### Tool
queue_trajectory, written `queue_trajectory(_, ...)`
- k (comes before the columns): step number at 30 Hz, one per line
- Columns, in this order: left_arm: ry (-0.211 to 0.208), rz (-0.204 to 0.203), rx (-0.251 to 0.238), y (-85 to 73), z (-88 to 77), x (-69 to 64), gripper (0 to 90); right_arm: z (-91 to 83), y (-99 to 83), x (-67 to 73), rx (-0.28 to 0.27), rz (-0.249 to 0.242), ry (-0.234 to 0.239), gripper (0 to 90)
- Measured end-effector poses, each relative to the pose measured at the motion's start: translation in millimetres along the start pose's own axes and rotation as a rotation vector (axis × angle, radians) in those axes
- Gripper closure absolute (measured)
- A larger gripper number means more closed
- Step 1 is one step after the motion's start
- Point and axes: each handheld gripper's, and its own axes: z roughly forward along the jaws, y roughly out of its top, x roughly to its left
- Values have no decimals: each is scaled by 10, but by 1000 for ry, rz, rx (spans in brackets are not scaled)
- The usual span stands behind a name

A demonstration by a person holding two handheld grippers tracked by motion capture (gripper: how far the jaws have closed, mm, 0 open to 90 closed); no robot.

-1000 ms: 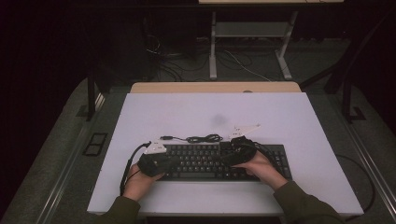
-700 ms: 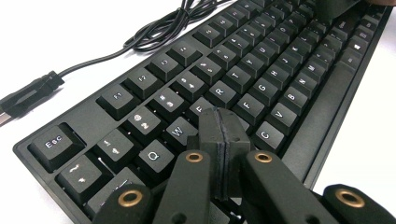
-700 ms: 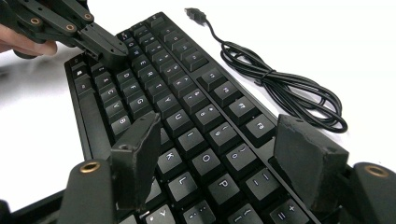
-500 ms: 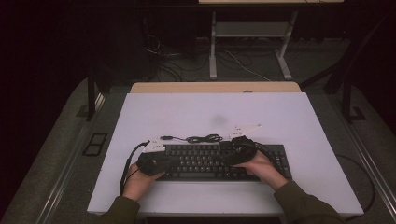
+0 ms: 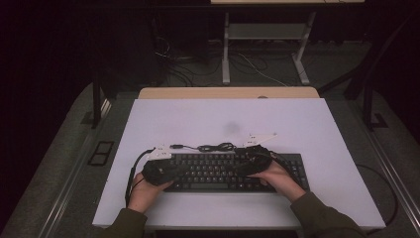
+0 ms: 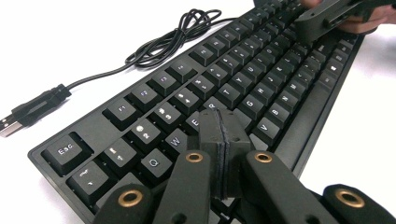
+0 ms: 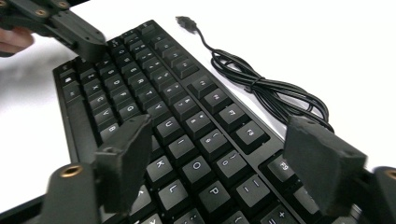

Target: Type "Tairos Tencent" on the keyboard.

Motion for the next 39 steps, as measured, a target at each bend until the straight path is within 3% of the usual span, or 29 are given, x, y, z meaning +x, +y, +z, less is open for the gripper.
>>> queue_trajectory(14,-54,13,1,31,58,-130,890,15,-6,3,-13,2,-14,184)
queue_trajectory(24,-105,46,22,68,192,-285,890,15,-6,-3,-13,0,-18,184)
queue_trajectory(39,-159,74,68,50,343,-389,890,16,-5,1,-14,-7,-20,184)
